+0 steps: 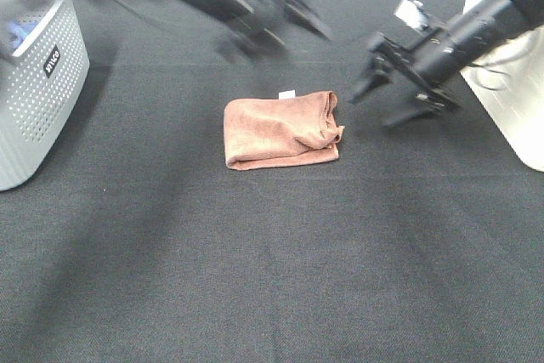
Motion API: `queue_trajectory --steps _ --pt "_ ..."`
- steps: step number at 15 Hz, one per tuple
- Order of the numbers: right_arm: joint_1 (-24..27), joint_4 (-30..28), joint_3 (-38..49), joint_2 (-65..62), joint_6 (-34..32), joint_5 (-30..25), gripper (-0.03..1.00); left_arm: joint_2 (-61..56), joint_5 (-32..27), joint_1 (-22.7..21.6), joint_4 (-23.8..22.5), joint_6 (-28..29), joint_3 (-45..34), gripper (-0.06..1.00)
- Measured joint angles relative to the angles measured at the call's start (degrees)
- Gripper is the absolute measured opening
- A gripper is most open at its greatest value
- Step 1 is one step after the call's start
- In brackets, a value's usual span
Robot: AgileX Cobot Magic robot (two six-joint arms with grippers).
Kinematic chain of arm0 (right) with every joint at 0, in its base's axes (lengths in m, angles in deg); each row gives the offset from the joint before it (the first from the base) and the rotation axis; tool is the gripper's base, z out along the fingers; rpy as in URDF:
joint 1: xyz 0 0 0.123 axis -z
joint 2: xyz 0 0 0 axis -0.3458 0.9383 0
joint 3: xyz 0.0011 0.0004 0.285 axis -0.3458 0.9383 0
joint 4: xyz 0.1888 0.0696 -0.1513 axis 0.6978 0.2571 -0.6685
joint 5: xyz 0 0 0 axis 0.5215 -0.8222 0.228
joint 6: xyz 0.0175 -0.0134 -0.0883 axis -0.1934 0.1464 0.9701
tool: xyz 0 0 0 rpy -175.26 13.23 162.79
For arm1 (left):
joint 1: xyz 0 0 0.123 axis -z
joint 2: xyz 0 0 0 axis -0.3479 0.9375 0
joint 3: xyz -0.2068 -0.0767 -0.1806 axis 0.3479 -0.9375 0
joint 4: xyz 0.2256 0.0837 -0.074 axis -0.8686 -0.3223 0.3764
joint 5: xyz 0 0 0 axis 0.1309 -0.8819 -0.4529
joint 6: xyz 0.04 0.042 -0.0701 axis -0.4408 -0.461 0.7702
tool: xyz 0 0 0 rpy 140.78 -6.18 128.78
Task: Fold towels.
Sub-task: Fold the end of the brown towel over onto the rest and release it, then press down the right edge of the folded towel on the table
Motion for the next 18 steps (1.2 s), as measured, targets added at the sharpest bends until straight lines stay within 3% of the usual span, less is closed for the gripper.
queue_trajectory --steps 3,5,7,9,12,18 --pt "-7.05 1.49 -1.95 -0.57 2.81 0.23 0.71 -0.4 -6.07 -3.32 -11.86 -0.17 0.0 0.64" --pt "-8.71 3.44 -2.69 -0.52 3.9 0.69 0.71 -0.4 -7.22 -3.5 -14.21 -0.17 0.0 0.64" --pt "-10.2 10.49 -4.35 1.2 7.1 1.43 0.71 -0.4 -8.82 -3.55 -17.36 -0.17 0.0 0.64" --pt "-10.2 14.84 -5.84 4.64 8.77 1.49 0.71 -0.4 -9.74 -3.55 -18.11 -0.17 0.0 0.64" --pt "-8.54 14.55 -6.53 9.45 9.68 1.38 0.71 -0.4 -11.4 -3.55 -18.16 -0.17 0.0 0.64" --pt "-3.32 7.96 -6.99 10.08 6.76 2.92 0.71 -1.03 -14.78 -3.55 -18.39 -0.17 0.0 0.64"
